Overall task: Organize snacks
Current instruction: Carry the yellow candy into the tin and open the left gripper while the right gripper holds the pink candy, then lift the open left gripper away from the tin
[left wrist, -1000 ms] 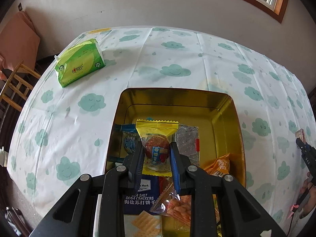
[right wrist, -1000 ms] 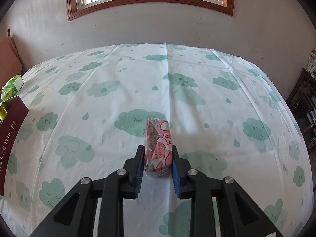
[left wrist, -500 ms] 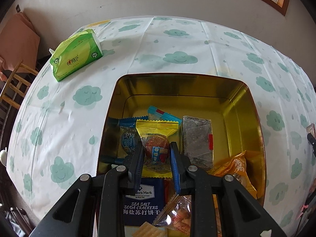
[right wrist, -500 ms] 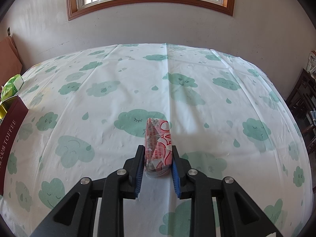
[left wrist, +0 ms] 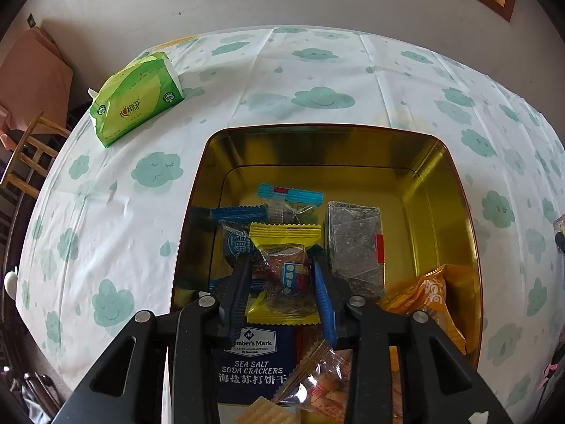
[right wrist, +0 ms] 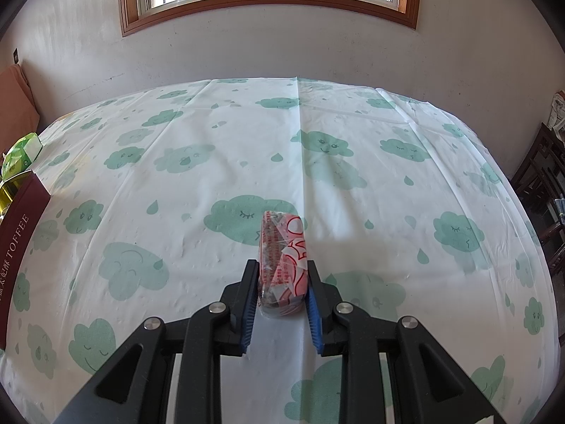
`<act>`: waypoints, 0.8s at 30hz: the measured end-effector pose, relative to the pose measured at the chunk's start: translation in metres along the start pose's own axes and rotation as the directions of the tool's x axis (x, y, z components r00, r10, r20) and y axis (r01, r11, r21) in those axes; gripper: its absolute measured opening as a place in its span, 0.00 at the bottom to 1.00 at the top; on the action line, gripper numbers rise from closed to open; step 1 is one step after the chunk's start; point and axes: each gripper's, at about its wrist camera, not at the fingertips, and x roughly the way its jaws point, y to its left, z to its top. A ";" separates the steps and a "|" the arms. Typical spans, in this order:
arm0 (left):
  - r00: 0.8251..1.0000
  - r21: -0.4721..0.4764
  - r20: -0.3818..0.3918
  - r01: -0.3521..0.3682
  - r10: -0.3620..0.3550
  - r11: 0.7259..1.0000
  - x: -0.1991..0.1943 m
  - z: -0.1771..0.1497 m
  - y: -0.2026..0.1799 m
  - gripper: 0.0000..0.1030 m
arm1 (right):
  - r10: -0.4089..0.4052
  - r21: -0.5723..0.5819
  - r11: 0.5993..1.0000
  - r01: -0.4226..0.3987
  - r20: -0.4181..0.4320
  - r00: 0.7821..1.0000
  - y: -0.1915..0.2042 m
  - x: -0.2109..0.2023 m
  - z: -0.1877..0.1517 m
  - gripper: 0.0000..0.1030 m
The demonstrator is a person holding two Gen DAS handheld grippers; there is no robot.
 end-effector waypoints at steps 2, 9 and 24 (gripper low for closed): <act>1.000 0.000 0.003 0.003 -0.003 1.000 -0.003 0.000 0.000 0.35 | 0.000 0.000 1.000 0.000 0.000 1.000 0.000 0.000 0.000 0.25; 0.999 0.007 0.053 0.010 -0.011 1.000 -0.027 -0.005 -0.002 0.49 | 0.000 0.000 1.000 0.000 0.000 1.000 0.000 0.000 0.000 0.25; 0.995 0.002 0.089 0.045 -0.045 0.999 -0.060 -0.052 0.003 0.56 | 0.037 0.009 0.999 -0.036 -0.112 0.993 -0.001 0.006 0.013 0.36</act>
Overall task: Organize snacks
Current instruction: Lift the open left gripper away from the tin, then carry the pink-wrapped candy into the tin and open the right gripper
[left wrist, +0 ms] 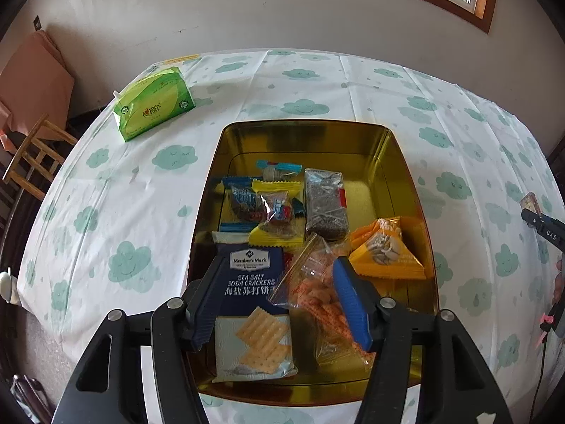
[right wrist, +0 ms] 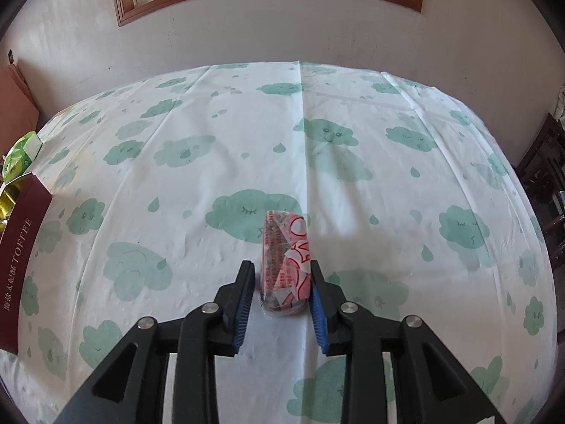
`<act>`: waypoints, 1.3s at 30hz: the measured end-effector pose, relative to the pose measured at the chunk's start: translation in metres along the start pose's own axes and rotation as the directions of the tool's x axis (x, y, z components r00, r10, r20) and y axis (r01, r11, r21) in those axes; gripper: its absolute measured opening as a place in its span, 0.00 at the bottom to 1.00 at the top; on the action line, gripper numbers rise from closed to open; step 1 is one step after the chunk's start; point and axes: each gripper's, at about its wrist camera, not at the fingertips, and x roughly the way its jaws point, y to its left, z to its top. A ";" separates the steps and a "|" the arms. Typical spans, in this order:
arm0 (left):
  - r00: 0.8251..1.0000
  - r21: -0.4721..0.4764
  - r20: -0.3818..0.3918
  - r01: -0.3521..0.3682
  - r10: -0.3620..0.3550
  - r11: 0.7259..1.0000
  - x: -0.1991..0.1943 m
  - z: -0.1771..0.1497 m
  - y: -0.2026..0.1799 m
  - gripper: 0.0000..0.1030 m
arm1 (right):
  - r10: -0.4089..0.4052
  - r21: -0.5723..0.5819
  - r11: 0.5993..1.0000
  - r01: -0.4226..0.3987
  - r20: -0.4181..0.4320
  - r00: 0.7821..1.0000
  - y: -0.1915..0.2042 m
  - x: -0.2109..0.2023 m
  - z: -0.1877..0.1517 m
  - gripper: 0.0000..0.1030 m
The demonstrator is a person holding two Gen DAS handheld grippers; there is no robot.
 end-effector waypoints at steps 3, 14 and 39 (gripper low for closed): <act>1.000 -0.011 0.004 -0.001 0.001 1.000 -0.003 -0.007 0.004 0.56 | -0.005 -0.033 0.999 0.002 -0.075 0.997 0.006 0.003 0.007 0.42; 1.000 -0.010 0.012 0.009 -0.009 1.000 -0.009 -0.018 0.004 0.58 | 0.041 0.053 0.998 -0.034 -0.147 0.988 -0.006 0.006 0.018 0.32; 0.999 -0.056 0.039 0.025 -0.023 0.998 -0.021 -0.035 0.009 0.77 | -0.003 -0.031 1.000 0.004 0.048 0.999 0.062 -0.044 0.004 0.23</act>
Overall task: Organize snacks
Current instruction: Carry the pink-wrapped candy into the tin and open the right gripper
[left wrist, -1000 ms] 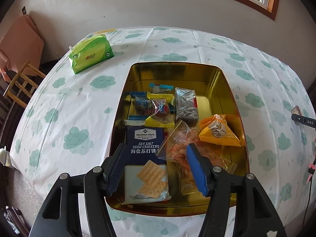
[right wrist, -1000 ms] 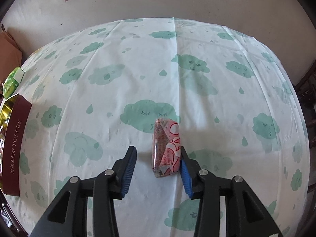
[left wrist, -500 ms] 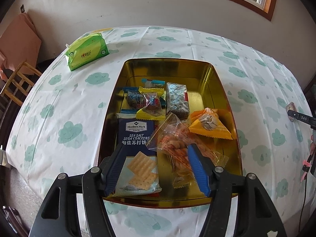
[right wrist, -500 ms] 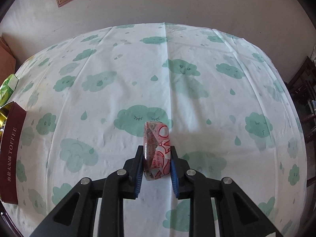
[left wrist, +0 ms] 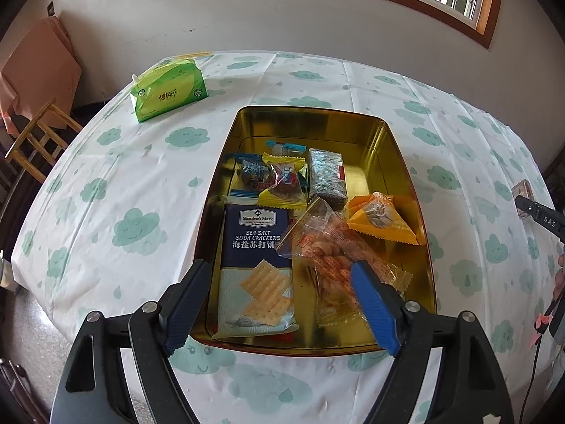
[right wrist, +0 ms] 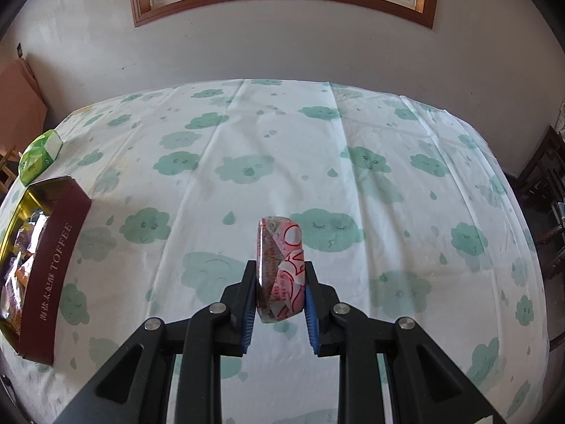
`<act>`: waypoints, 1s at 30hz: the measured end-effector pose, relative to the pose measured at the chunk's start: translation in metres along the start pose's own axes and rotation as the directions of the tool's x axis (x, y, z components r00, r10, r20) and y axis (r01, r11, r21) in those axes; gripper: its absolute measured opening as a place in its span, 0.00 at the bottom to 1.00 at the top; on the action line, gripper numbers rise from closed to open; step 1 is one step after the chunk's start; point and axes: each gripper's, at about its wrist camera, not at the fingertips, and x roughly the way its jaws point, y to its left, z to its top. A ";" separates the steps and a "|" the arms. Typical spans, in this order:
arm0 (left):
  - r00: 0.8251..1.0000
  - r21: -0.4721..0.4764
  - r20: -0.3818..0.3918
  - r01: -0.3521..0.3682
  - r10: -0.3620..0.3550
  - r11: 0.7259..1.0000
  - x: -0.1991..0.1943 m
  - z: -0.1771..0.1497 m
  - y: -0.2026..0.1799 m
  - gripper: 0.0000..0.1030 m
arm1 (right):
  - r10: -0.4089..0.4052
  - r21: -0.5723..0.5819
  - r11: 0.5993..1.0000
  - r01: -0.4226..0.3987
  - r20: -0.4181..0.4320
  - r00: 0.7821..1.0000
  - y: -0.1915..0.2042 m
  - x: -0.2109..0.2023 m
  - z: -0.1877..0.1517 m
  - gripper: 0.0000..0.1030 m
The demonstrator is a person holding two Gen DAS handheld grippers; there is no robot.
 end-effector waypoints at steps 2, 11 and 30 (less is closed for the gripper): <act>1.000 -0.006 0.003 -0.006 0.006 1.000 -0.001 -0.001 0.002 0.78 | 0.022 -0.010 1.000 -0.022 0.010 1.000 0.011 -0.007 -0.002 0.23; 0.999 -0.045 0.026 -0.032 0.033 0.998 -0.011 -0.003 0.016 0.82 | 0.089 -0.039 0.995 -0.087 0.047 0.995 0.043 -0.032 -0.006 0.23; 0.997 -0.152 0.028 -0.062 0.067 0.986 -0.018 -0.008 0.050 0.83 | 0.255 -0.150 0.957 -0.249 0.019 0.967 0.132 -0.050 -0.019 0.23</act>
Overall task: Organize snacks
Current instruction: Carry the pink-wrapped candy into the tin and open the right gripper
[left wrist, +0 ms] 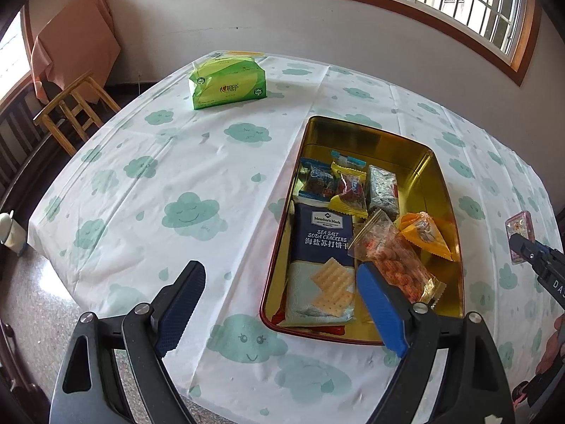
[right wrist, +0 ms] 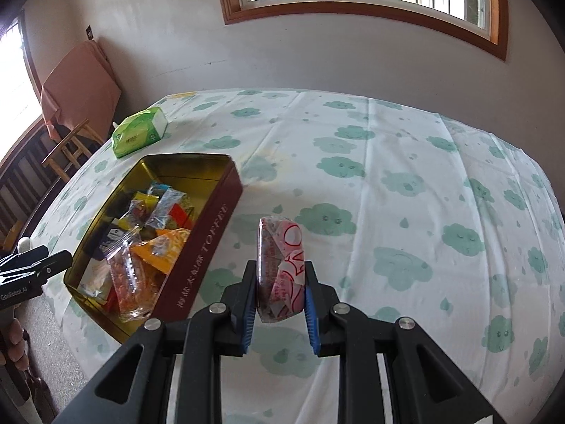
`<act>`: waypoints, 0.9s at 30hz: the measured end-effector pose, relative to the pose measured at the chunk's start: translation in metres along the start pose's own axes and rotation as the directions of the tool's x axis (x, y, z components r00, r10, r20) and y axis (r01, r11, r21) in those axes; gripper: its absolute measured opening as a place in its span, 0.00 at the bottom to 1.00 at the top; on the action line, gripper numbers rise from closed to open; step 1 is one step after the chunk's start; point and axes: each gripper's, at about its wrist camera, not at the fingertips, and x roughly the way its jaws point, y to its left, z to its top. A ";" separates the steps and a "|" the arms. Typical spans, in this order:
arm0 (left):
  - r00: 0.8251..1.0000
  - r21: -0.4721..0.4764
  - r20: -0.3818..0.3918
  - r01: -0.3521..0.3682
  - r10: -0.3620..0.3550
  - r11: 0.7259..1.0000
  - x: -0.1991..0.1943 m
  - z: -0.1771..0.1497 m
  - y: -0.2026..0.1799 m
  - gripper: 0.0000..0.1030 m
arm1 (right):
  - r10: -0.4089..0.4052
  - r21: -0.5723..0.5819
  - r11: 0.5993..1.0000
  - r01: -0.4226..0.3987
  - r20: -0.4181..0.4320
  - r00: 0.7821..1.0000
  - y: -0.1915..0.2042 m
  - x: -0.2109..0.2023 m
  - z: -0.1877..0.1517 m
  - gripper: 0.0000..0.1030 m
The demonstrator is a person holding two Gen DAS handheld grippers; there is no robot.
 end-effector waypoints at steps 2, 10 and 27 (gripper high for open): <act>1.000 -0.009 -0.001 -0.002 0.002 1.000 0.000 0.000 0.004 0.83 | 0.017 -0.021 1.000 -0.017 -0.001 1.000 0.014 0.002 0.001 0.23; 1.000 -0.036 -0.010 -0.022 0.022 0.999 0.001 -0.002 0.017 0.83 | 0.081 -0.086 0.993 -0.083 -0.024 0.996 0.061 0.013 0.005 0.23; 0.998 -0.082 -0.030 -0.061 0.059 0.995 0.004 -0.005 0.043 0.83 | 0.076 -0.180 0.980 -0.087 -0.068 0.995 0.110 0.042 0.011 0.23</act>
